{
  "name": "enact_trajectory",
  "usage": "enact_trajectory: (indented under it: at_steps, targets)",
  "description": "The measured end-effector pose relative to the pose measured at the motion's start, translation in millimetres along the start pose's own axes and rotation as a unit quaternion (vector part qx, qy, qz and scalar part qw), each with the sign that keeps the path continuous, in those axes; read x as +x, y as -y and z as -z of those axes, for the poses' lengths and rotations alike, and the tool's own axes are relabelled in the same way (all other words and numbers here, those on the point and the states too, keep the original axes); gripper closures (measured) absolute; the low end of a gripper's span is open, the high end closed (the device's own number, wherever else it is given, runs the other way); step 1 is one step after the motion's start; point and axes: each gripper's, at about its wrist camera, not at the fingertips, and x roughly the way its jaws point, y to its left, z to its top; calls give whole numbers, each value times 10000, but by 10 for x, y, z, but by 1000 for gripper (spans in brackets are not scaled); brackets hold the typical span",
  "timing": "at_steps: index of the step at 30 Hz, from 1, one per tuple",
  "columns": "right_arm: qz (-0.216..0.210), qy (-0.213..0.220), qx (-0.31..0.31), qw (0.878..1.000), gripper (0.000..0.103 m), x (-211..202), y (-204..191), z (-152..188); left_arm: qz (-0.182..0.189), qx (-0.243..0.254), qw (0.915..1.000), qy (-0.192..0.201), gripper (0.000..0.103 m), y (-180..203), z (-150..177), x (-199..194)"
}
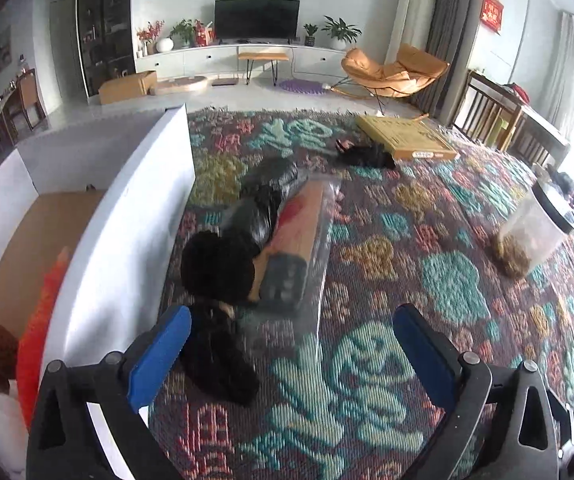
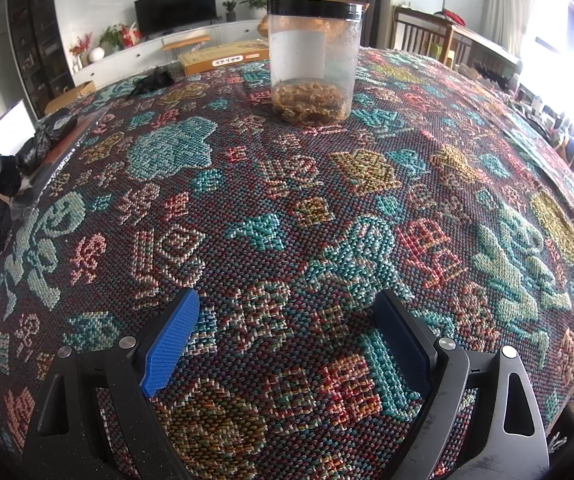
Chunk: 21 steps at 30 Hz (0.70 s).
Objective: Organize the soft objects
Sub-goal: 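Move the left tool toward the black string-tied cloth bundle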
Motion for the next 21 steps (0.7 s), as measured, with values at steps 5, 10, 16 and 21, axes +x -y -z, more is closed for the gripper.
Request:
enact_trajectory:
  at_steps: [5,10,16,21]
  targets:
    - [-2,1,0,10000,12,-1,2,1,-554,-222,9977,-307,2,-30,-486,569]
    - [-6,-1,-1,10000,12,0,3,2,-1046,-205,9907,-847,13,-158,-581,1145]
    - [-13,-25,-20,10000,9,15,-20,-2,491,-92,9954,-820,62,286,-386,905]
    - [-36,-22,-13,10000,9,14,-30,5,1682,718,9745,-1296,59,1105,27,625]
